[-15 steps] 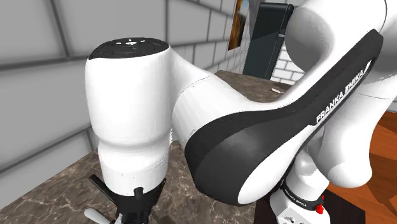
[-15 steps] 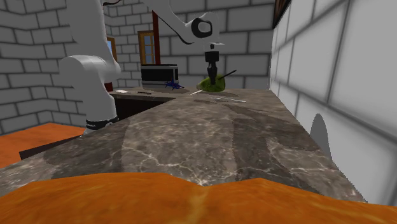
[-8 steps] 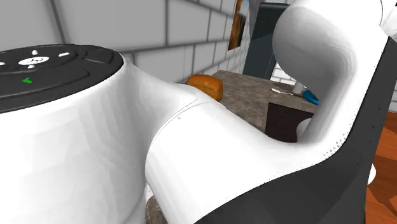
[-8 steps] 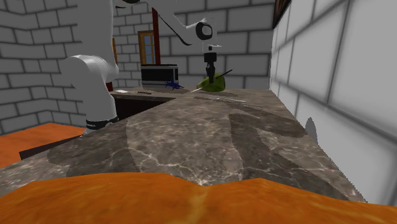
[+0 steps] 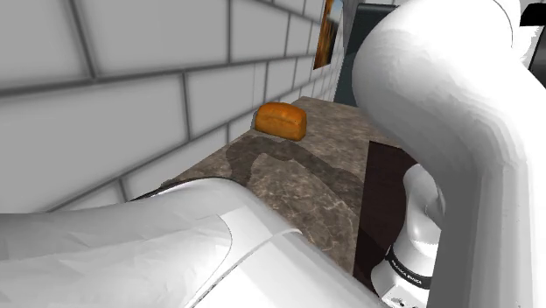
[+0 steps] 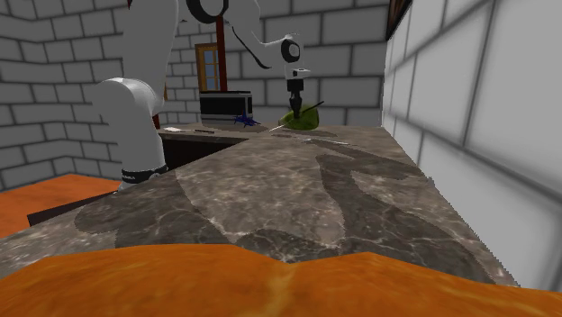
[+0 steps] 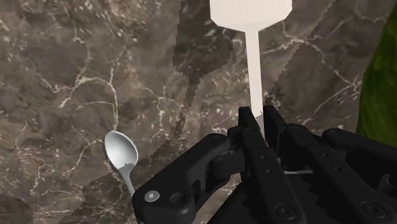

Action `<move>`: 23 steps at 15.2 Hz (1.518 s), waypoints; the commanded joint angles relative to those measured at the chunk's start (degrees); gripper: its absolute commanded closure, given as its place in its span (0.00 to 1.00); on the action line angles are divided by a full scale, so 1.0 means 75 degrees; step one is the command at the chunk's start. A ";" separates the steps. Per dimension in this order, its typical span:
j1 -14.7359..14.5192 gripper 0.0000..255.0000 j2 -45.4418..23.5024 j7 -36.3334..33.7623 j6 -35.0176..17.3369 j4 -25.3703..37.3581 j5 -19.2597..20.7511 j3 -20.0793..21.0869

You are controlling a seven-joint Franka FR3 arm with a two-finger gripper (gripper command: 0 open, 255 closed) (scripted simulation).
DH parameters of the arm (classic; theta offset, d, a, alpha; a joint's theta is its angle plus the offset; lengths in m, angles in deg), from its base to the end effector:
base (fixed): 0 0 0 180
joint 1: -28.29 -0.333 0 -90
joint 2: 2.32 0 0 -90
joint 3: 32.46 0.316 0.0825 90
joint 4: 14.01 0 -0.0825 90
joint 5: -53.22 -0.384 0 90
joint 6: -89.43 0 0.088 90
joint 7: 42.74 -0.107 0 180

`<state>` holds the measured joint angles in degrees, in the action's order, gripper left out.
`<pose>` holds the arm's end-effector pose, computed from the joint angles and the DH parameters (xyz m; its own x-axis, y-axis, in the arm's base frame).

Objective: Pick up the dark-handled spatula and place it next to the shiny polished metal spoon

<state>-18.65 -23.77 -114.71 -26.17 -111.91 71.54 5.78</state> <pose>0.1136 0.6361 0.4129 0.9439 0.3237 0.0659 0.3244 -0.9459 -0.0004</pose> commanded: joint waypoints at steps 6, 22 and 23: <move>-0.0092 1.00 -0.0310 -0.0204 -0.0539 -0.0299 0.0260 -0.0122; -0.0158 0.00 -0.0549 -0.0350 -0.0937 -0.0508 0.0464 -0.0232; -0.0158 0.00 -0.0549 -0.0350 -0.0937 -0.0508 0.0464 -0.0232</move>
<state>-19.84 -27.89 -117.33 -33.20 -115.72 75.02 4.04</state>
